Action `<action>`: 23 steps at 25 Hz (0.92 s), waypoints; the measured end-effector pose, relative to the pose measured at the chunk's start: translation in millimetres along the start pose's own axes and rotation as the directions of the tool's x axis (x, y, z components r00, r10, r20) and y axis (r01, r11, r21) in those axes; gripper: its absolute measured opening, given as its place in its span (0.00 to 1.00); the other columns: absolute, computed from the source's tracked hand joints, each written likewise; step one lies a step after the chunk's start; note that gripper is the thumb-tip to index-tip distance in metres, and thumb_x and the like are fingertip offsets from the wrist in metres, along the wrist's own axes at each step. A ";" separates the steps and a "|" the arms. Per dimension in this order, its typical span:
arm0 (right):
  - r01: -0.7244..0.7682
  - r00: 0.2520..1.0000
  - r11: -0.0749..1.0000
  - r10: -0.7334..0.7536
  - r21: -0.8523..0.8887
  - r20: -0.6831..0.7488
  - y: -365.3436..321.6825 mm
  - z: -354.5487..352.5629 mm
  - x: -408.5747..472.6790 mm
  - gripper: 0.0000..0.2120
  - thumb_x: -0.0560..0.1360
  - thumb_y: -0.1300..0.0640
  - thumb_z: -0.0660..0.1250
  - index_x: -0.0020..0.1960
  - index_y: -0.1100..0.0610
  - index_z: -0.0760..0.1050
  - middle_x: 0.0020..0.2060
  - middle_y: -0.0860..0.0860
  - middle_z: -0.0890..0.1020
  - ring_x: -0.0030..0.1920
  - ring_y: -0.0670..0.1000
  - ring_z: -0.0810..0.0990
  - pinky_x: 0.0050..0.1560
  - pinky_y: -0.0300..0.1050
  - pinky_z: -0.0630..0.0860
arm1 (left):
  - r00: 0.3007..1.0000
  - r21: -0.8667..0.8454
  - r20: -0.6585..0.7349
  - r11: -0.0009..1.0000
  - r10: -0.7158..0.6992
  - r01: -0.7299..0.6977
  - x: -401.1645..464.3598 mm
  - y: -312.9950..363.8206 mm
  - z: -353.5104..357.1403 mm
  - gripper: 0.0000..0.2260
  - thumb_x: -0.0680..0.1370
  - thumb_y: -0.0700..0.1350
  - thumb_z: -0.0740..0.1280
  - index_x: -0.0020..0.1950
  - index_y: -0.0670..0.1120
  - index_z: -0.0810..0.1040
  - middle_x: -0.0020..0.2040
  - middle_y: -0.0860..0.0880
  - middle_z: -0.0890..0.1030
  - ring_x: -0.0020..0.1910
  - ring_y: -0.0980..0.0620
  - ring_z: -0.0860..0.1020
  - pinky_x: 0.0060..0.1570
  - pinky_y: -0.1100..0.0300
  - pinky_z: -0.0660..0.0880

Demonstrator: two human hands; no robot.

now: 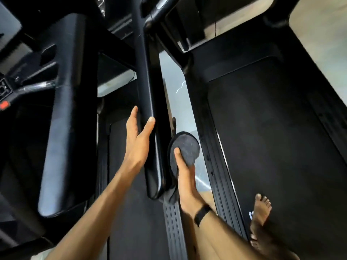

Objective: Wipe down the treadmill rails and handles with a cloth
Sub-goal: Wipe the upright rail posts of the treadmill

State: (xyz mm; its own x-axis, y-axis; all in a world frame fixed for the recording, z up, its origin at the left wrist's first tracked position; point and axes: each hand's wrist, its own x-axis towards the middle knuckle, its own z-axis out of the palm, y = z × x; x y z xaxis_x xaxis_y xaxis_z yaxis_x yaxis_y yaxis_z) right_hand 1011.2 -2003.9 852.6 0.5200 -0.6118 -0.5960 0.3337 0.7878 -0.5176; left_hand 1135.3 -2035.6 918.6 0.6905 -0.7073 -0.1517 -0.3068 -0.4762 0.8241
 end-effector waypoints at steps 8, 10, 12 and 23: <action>0.014 0.995 0.989 0.001 -0.150 0.104 -32.0 8.5 37.4 0.35 0.66 0.28 0.70 0.66 0.47 0.78 0.60 0.44 0.83 0.64 0.45 0.79 0.70 0.52 0.71 | 0.997 0.062 0.007 0.995 -0.076 0.075 0.9 -0.3 12.7 0.38 0.72 0.71 0.60 0.79 0.64 0.52 0.79 0.63 0.57 0.76 0.64 0.57 0.78 0.51 0.53; -0.010 0.965 0.993 0.041 -0.121 0.259 -32.5 -7.8 86.1 0.36 0.66 0.28 0.69 0.68 0.47 0.77 0.62 0.46 0.82 0.64 0.48 0.79 0.72 0.53 0.69 | 0.996 0.050 0.025 0.995 -0.089 0.088 3.6 -2.1 12.9 0.37 0.72 0.71 0.60 0.79 0.64 0.52 0.79 0.62 0.58 0.76 0.64 0.58 0.78 0.52 0.54; -0.062 0.969 0.989 0.092 -0.133 0.229 -24.2 -13.6 93.1 0.42 0.62 0.23 0.68 0.70 0.45 0.75 0.63 0.46 0.81 0.65 0.48 0.78 0.73 0.52 0.68 | 0.997 0.035 0.033 0.997 -0.070 0.068 2.1 -4.0 12.1 0.37 0.73 0.70 0.61 0.79 0.63 0.51 0.79 0.62 0.57 0.76 0.65 0.57 0.78 0.53 0.54; 0.085 0.994 0.927 -0.054 -0.365 0.093 -70.0 35.8 145.4 0.26 0.79 0.35 0.60 0.70 0.48 0.74 0.65 0.46 0.78 0.66 0.46 0.75 0.65 0.40 0.71 | 0.999 0.038 0.024 0.999 -0.032 0.032 8.9 -9.2 11.8 0.33 0.78 0.65 0.55 0.81 0.55 0.52 0.72 0.67 0.69 0.72 0.66 0.65 0.75 0.55 0.59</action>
State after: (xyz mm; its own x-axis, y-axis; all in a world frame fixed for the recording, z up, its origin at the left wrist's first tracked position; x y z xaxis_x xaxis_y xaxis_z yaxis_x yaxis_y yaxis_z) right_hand 1091.7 -2145.5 824.2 0.5717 -0.6447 -0.5075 0.0667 0.6530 -0.7544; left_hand 1136.5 -2043.7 903.3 0.6839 -0.7040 -0.1916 -0.3092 -0.5175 0.7978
